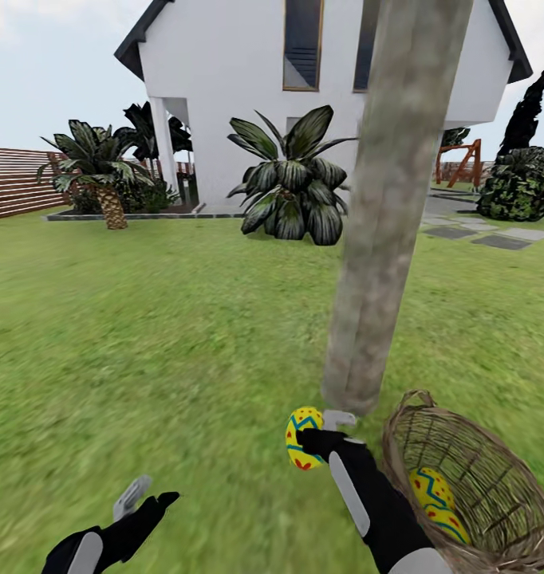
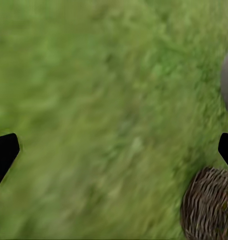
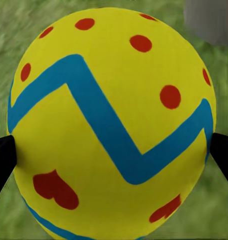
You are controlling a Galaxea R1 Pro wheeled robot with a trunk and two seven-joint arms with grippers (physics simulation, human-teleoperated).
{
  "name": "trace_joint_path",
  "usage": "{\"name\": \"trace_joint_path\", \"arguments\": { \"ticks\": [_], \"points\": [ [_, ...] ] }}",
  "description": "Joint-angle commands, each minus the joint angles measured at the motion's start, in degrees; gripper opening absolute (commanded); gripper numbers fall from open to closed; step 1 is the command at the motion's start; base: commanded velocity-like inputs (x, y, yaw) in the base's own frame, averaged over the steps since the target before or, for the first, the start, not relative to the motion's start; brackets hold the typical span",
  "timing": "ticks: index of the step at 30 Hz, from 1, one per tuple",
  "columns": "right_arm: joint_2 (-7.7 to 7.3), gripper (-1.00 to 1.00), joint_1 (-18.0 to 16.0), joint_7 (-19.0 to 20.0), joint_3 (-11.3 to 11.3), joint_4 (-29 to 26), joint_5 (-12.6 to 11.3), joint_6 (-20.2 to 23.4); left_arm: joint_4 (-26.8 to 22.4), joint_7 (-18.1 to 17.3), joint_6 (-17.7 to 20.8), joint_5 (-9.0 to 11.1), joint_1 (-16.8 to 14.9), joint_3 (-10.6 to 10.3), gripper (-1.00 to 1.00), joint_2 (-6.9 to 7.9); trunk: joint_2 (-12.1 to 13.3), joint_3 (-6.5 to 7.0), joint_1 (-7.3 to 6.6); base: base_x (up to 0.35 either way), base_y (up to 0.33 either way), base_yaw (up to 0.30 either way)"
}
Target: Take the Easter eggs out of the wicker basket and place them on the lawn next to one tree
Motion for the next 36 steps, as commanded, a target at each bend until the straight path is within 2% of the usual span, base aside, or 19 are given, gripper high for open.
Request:
{"name": "trace_joint_path", "arguments": {
  "ticks": [1,4,8,12,17,26,28,31,32,34,36],
  "points": [
    [0.31,-1.0,-0.51,-1.1,-0.01,2.3,-0.71,-0.63,0.02,-0.25,0.31,0.01,-0.04,0.15,1.0,-0.06,-0.02,-0.06,-0.01,0.0,0.323,0.0],
    [0.66,-1.0,-5.04,-1.57,-0.36,13.76,-1.27,-5.2,0.02,-0.25,0.31,0.01,0.03,0.15,1.0,-0.09,-0.02,-0.06,-0.01,0.019,0.323,0.0],
    [0.81,-1.0,-9.05,-1.7,-0.57,24.67,-1.51,-13.49,0.02,-0.25,0.31,-0.02,0.05,0.15,1.0,-0.09,-0.02,-0.06,-0.01,0.123,0.305,0.0],
    [0.84,-1.0,-9.78,-1.71,-0.71,27.78,-1.56,-19.57,0.07,-0.23,0.31,-0.03,0.09,0.15,1.0,-0.09,-0.02,-0.06,-0.01,0.22,0.261,-0.153],
    [0.84,-1.0,-9.9,-1.69,-0.73,31.28,-1.76,-21.35,0.1,-0.25,0.31,-0.04,0.13,0.09,1.0,-0.16,-0.02,-0.06,-0.01,0.238,0.246,-0.252],
    [0.79,-1.0,-10.9,-1.72,-0.83,32.41,-3.03,-21.22,0.02,-0.33,0.66,0.16,0.1,0.4,1.0,0.0,-0.02,-0.06,-0.01,0.052,0.049,-0.265],
    [0.72,-1.0,-13.69,-1.72,-1.36,36.95,-3.44,-21.3,-0.25,-0.45,1.01,0.22,0.07,0.91,1.0,-0.02,-0.02,-0.06,-0.01,0.001,0.001,-0.266],
    [0.42,-1.0,-17.61,-1.7,-4.27,42.12,-5.26,-21.43,-1.33,-0.6,1.57,0.51,0.05,1.29,1.0,-0.18,-0.02,-0.06,-0.01,0.0,0.0,-0.266],
    [0.35,-1.0,-18.32,-1.7,-4.88,42.85,-5.59,-21.45,-2.28,-0.6,2.54,1.87,0.05,1.53,1.0,-0.19,-0.02,-0.06,-0.01,0.0,0.0,-0.266],
    [0.28,-1.0,-19.52,-1.71,-5.54,43.65,-5.98,-21.47,-3.86,-0.56,4.51,6.15,0.07,1.71,1.0,-0.09,-0.02,-0.06,-0.01,0.0,0.0,-0.266],
    [0.25,-1.0,-20.54,-1.72,-5.81,43.96,-6.25,-21.47,-4.64,-0.53,5.45,8.84,0.11,1.77,1.0,0.05,-0.83,-0.41,0.43,0.0,0.0,-0.266]
  ]
}}
